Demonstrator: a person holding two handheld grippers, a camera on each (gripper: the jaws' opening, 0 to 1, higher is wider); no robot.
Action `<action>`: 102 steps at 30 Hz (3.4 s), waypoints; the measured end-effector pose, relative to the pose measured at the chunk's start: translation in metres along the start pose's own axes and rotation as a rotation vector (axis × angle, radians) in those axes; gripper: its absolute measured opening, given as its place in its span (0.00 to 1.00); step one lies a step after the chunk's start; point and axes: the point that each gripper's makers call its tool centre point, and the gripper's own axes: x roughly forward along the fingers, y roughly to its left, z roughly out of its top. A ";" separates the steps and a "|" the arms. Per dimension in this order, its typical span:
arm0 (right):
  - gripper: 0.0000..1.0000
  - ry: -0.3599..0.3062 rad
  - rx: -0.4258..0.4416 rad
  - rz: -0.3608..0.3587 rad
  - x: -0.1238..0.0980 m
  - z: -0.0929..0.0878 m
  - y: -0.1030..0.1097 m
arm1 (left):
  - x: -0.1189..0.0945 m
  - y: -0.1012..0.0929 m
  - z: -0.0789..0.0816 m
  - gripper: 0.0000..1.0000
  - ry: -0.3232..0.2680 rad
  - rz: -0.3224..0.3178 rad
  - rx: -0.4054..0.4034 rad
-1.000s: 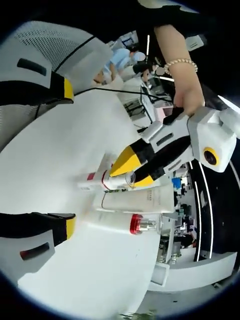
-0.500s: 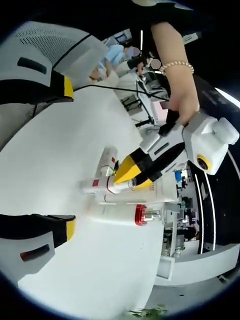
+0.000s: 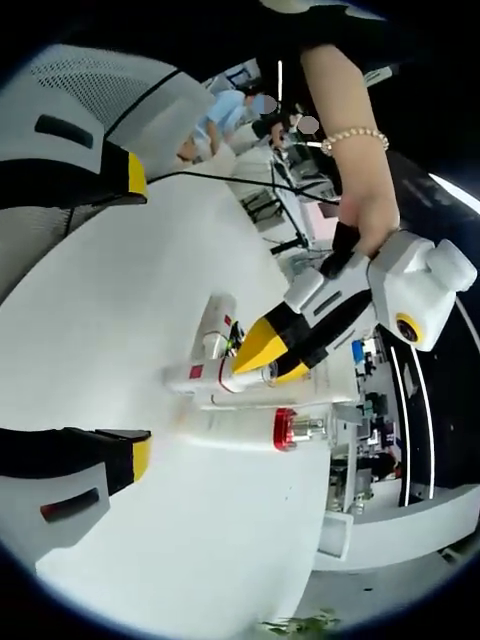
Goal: Arrange the skincare products in the storage area until every visible bottle or jar stands upright without overlapping.
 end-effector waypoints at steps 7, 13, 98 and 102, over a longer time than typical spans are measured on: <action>0.92 0.004 0.003 0.002 0.001 -0.001 0.000 | -0.001 -0.001 0.000 0.25 -0.005 -0.001 0.004; 0.92 0.004 0.005 0.001 0.000 -0.001 0.000 | -0.002 0.000 0.001 0.26 -0.008 0.003 0.006; 0.99 0.065 -0.026 -0.043 -0.002 -0.010 -0.003 | -0.101 -0.079 -0.176 0.96 -0.192 0.322 -0.757; 0.99 0.068 -0.031 -0.039 -0.002 -0.010 -0.001 | -0.103 -0.076 -0.189 0.94 -0.211 0.385 -0.810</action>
